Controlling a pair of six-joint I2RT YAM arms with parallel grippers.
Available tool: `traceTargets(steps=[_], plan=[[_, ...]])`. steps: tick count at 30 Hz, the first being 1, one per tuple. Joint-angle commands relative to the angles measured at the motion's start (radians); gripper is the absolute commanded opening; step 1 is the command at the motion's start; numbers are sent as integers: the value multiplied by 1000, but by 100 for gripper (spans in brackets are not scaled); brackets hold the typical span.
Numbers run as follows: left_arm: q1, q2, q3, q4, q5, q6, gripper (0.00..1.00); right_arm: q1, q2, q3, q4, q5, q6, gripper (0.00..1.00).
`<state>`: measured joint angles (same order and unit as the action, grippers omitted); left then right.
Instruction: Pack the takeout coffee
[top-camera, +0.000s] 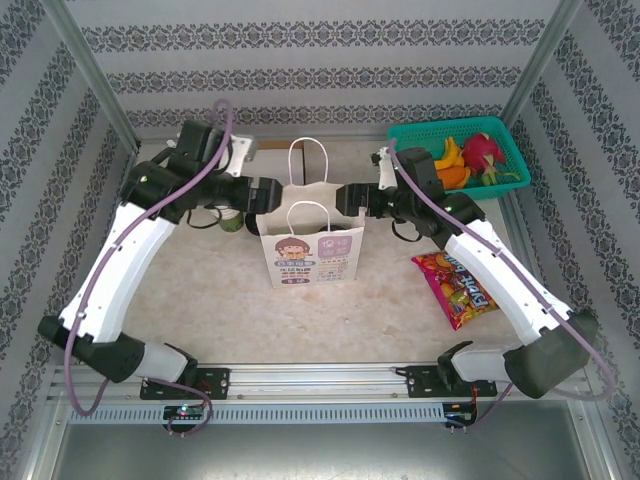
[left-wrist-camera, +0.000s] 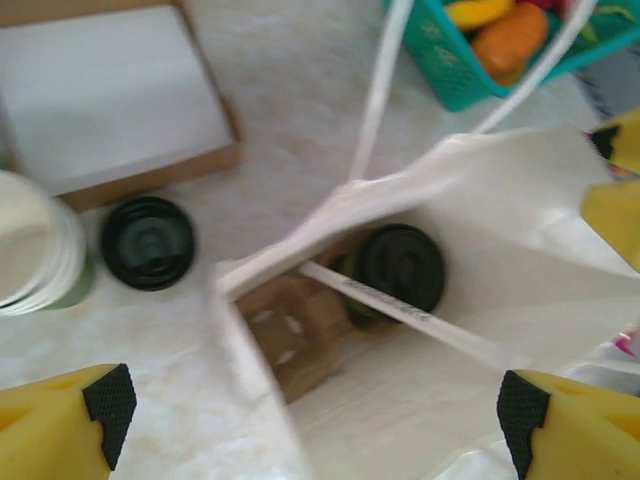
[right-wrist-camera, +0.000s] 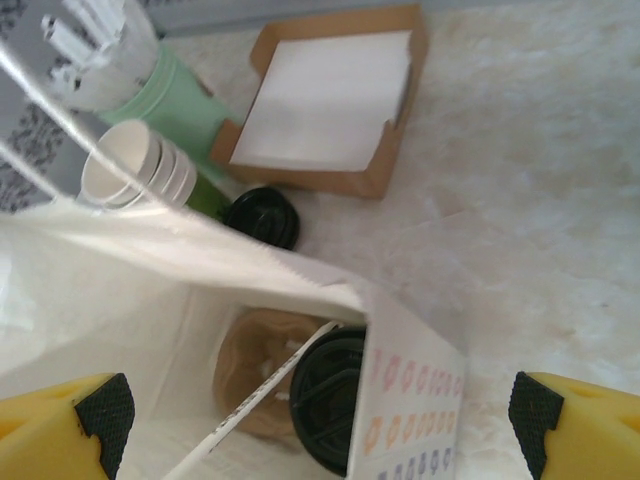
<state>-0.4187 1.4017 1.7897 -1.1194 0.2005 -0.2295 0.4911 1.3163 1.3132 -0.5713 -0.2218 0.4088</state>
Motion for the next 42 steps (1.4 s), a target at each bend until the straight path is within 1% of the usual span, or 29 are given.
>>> traceTargets(steps=[1,3,7,9,10,12,14,17,19,20,22,26,29,34,36,39,42], plan=[[15,22,-44,-37,-107,-34,92,29,34,15,11,-99,-55,98],[16,37,-57,-34,-62,-37,87,45,52,28,10,-95,-66,98],[17,79,-61,-39,-49,-57,77,53,74,49,8,-83,-59,98],[17,103,-61,-39,-16,-65,70,55,77,52,14,-86,-52,98],[17,111,-61,-36,7,-68,66,55,76,53,18,-89,-50,98],[17,127,-59,-36,33,-72,51,56,71,62,15,-83,-51,98],[17,133,-62,-35,17,-77,38,55,58,69,13,-58,-52,98],[17,134,-60,-43,0,-85,22,43,30,86,13,-43,-49,98],[17,131,-56,-49,-15,-88,17,31,15,106,15,-44,-37,98],[17,130,-55,-56,-24,-86,14,26,4,111,20,-24,-31,98],[16,121,-49,-71,-57,-83,8,12,-12,119,22,59,-2,98],[28,85,-59,-89,-78,-63,0,-61,-8,128,15,135,69,98],[64,47,-71,-109,-80,-60,0,-99,41,150,-1,156,94,98],[163,-31,-131,-111,-22,-57,0,-105,190,229,-34,206,101,98],[193,-51,-153,-129,-17,-49,0,-103,271,286,-50,192,101,98],[241,-69,-182,-153,-22,-35,1,-89,398,366,-49,124,92,98],[298,-96,-211,-158,-12,-16,3,-60,539,468,-63,103,78,98]])
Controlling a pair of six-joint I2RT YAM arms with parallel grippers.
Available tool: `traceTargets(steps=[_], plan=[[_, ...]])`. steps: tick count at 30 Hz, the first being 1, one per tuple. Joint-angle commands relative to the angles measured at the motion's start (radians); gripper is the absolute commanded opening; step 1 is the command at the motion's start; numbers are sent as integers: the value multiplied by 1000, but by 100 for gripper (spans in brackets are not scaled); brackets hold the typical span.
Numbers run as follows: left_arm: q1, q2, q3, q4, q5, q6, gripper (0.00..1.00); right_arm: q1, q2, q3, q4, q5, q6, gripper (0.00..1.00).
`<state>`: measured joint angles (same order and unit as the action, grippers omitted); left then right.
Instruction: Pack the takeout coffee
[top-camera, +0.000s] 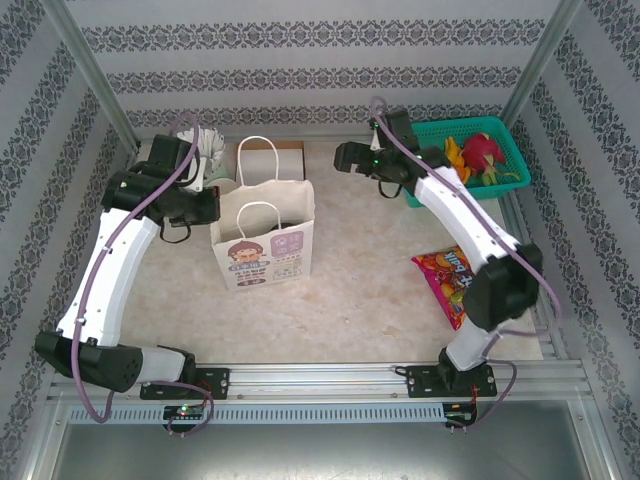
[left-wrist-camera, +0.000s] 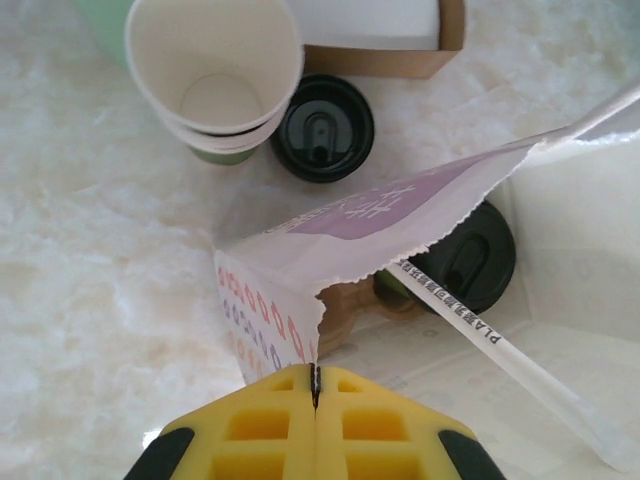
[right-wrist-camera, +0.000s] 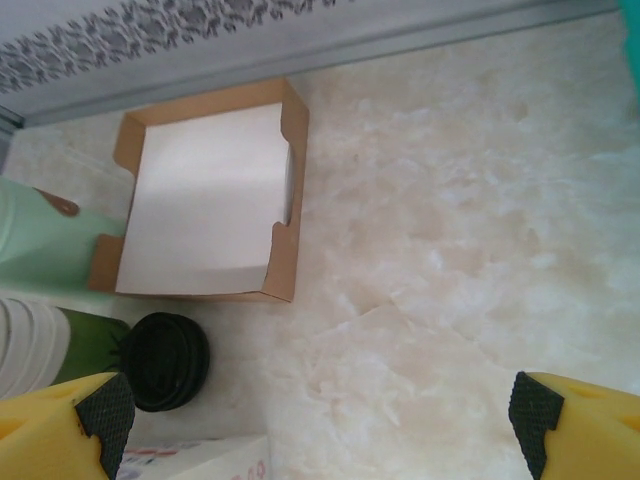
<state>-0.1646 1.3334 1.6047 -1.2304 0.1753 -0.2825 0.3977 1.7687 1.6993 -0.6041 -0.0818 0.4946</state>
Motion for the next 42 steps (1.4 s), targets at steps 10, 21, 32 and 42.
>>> traceTargets(steps=[10,21,32,42], plan=[[220,-49,-65,-22,134,152,5,96,495,423,-44,-115,62,90],[283,-25,-84,28,305,142,38,138,731,624,-75,-13,107,61],[278,-43,-171,120,422,122,60,133,769,636,-86,59,87,12],[247,-55,-209,193,465,109,63,60,637,467,-83,177,40,2]])
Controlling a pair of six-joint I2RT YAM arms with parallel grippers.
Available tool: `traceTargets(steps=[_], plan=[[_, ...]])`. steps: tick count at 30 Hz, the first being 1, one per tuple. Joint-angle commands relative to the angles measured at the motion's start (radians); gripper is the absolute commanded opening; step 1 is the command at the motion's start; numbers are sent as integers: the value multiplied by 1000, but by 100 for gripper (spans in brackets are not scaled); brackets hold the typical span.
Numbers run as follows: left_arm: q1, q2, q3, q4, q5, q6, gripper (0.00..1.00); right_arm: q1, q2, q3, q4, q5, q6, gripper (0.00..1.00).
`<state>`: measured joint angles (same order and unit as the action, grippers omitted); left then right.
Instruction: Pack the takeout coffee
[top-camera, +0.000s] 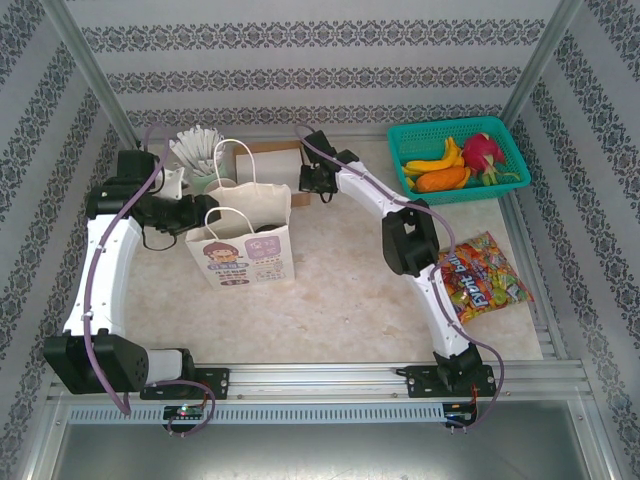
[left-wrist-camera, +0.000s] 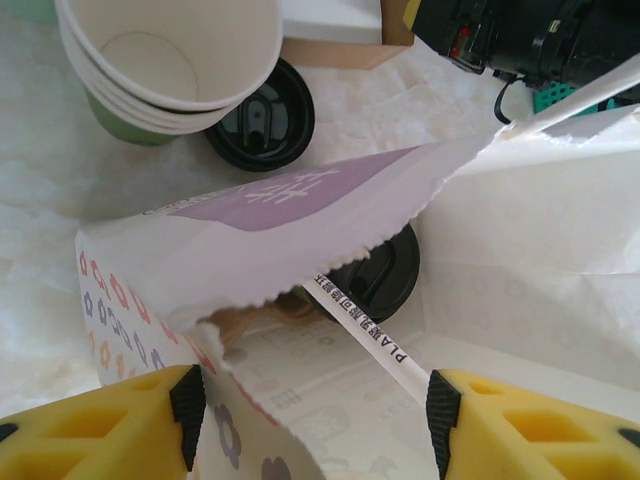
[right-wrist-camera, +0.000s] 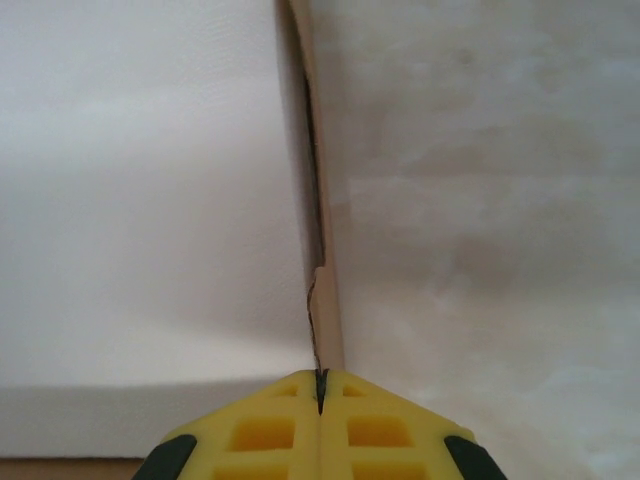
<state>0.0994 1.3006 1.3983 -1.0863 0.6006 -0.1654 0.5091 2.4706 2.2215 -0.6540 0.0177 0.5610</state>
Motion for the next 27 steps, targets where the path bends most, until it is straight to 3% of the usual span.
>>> traceTargets(steps=[1,14,27], plan=[[-21,-22,-1,52,45,-8,64,-65,-85,-86,-29,81,-32,2],[-89,-18,-40,133,100,-74,64,-210,-301,-461,21,70,-130,0],[-209,-4,-25,166,52,-141,64,-305,-487,-715,44,35,-287,0]])
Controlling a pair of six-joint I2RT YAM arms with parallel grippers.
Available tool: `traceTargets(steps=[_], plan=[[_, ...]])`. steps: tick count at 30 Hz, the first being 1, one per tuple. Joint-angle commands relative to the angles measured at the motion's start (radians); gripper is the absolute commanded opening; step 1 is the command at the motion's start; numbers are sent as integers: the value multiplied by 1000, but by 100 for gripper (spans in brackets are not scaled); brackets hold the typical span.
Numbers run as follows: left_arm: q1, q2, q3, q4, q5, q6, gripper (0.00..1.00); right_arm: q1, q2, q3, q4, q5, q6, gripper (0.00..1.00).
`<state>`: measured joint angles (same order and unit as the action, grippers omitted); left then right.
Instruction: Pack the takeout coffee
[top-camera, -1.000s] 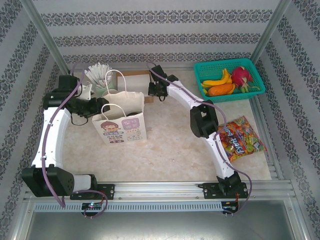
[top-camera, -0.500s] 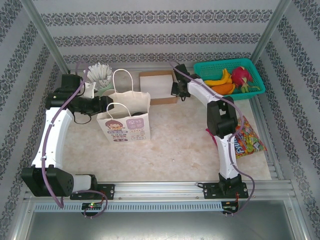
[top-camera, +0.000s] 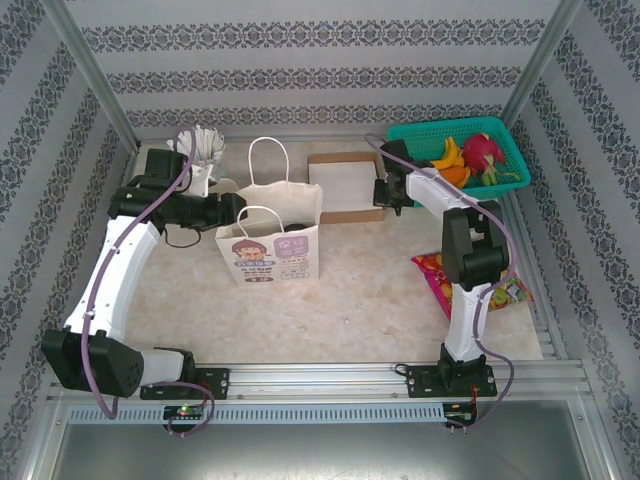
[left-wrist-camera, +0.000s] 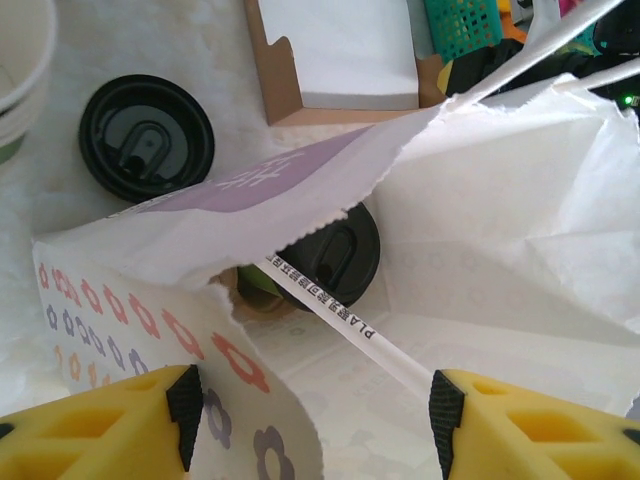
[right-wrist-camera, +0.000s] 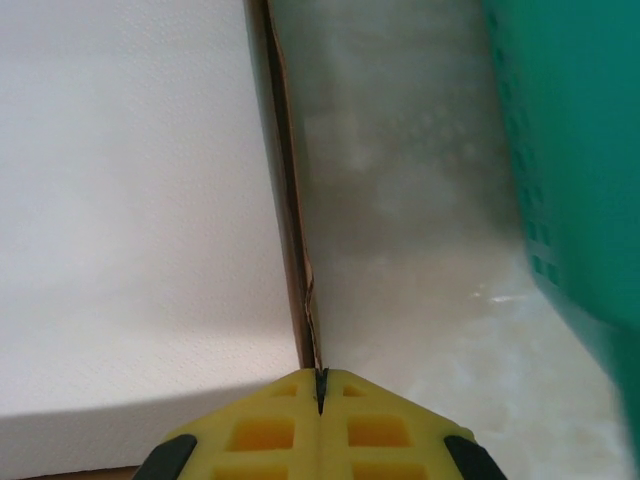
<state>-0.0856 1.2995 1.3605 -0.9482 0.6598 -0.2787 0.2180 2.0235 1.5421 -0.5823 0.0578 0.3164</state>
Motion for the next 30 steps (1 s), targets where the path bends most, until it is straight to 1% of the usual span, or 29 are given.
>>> traceTargets(steps=[1,4,5,7,8,10,12,14,16,17,19,20,21,25,30], plan=[[-26,-3,17,25,-13,-28,64,-16,-47,-44,-30,-3,-43,0],[-26,-6,21,25,-21,-27,67,-12,-64,-59,-37,-11,-35,0],[-26,-9,25,26,-23,-27,68,-8,-73,-60,-39,-9,-32,4],[-26,-13,31,32,-31,-31,71,3,-91,-54,-45,4,-26,14],[-26,-16,34,40,-42,-37,73,10,-99,-45,-48,8,-21,22],[-26,-24,34,61,-62,-52,77,28,-104,-19,-59,12,-16,42],[-26,-32,31,86,-81,-70,80,51,-93,16,-73,11,-26,52],[-26,-37,20,115,-94,-91,84,77,-68,60,-85,11,-34,57],[-26,-34,10,138,-69,-99,85,92,-29,103,-91,3,-32,61],[-25,-27,5,144,-27,-99,85,97,0,133,-97,-7,-24,64],[-27,-4,9,142,33,-107,84,104,54,192,-116,-24,-10,76],[-29,6,8,145,50,-119,84,106,79,221,-122,-32,-2,86],[-33,12,7,150,65,-121,84,106,102,248,-126,-39,7,98],[-66,26,15,171,84,-131,84,106,182,342,-150,-31,40,98],[-109,44,23,200,91,-165,85,109,287,463,-221,-28,43,98]])
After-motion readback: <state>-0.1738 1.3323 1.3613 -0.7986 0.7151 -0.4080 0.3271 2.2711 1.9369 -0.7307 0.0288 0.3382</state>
